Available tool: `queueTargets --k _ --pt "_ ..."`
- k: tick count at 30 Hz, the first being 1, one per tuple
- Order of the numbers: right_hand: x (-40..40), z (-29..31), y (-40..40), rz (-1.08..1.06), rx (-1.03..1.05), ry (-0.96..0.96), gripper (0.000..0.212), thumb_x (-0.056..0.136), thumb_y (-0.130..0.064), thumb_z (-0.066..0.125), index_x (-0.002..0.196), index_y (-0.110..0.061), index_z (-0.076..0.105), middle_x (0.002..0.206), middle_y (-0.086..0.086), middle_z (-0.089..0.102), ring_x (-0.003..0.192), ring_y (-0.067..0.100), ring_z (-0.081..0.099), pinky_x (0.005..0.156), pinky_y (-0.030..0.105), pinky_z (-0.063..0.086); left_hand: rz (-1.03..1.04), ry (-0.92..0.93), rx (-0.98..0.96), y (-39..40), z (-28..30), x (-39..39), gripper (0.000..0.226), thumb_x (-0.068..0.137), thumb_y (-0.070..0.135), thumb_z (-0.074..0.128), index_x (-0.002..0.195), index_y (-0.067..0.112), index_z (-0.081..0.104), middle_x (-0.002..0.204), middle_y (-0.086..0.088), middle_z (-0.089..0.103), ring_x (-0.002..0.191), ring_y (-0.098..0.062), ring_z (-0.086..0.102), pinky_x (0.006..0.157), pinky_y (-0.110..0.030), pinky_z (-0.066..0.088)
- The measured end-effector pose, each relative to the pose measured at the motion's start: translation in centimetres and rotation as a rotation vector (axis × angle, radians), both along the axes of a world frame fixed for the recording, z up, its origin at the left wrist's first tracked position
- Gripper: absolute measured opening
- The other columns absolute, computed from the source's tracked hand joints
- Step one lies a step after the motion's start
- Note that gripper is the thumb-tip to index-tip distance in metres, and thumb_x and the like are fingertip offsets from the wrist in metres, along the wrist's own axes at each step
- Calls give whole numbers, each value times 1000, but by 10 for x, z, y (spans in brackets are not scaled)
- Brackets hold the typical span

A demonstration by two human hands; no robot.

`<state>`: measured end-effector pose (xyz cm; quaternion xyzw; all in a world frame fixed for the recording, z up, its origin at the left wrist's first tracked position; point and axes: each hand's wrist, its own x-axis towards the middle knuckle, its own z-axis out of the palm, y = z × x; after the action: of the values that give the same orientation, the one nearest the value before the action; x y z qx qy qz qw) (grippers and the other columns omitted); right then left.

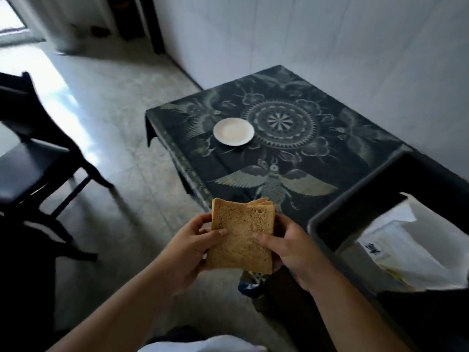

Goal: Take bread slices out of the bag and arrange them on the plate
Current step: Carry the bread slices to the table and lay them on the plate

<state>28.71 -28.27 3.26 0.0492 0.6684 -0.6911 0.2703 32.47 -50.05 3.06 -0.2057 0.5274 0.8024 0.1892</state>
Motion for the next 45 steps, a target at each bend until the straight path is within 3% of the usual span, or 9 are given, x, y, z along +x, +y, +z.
queueTargets --k 3,7,10,16,20,26,38,42,45 --pt "-5 -6 -65 110 24 -5 44 68 -28 86 106 -31 64 103 2 75 90 17 74 72 36 62 117 9 5 -58 -7 26 57 59 28 92 111 25 69 113 -15 72 100 -35 69 77 -50 57" --pt "-3 -15 -154 280 53 -7 55 71 -26 87 118 -24 58 108 4 73 91 16 73 74 34 61 306 7 -6 -131 -14 65 53 59 26 89 108 23 70 107 -16 73 90 -32 71 76 -51 57" --pt "4 -20 -216 402 67 -13 59 66 -31 87 117 -25 58 111 5 72 96 19 73 80 41 61 431 6 -8 -180 -18 93 53 63 23 86 112 20 67 105 -13 75 91 -32 72 72 -48 58" --pt "13 -27 -307 536 49 -23 59 61 -31 85 114 -25 58 109 5 72 93 18 73 72 37 61 591 9 -46 -244 -20 126 45 71 18 84 112 21 65 101 -11 76 93 -34 72 76 -57 59" --pt "4 -31 -344 583 44 -42 68 55 -36 90 115 -27 58 112 6 71 98 23 72 77 43 61 636 -3 -42 -276 -21 125 45 71 20 86 111 24 67 101 -9 76 94 -32 73 75 -54 60" --pt "-39 -37 -383 598 31 -53 63 60 -29 88 114 -23 57 111 9 70 93 19 73 72 36 61 655 -24 -6 -317 -29 84 50 68 17 87 114 19 66 106 -14 74 97 -36 71 73 -51 59" --pt "-220 -46 -486 680 16 -67 63 64 -33 89 116 -26 54 115 10 66 98 22 70 72 33 60 698 -37 -35 -412 -40 -90 29 71 18 84 94 32 73 95 -6 76 88 -29 74 68 -47 60" --pt "-269 -36 -524 733 14 -51 61 67 -32 85 118 -26 52 118 12 64 104 26 67 80 39 61 724 -41 -16 -444 -32 -132 39 63 23 90 97 31 72 99 -7 76 92 -32 73 70 -48 59" --pt "-294 -36 -551 726 14 -47 52 74 -24 84 116 -27 53 117 12 65 101 24 69 74 33 61 723 -45 -11 -470 -31 -156 44 60 25 91 99 30 72 101 -8 76 94 -33 72 73 -51 59"
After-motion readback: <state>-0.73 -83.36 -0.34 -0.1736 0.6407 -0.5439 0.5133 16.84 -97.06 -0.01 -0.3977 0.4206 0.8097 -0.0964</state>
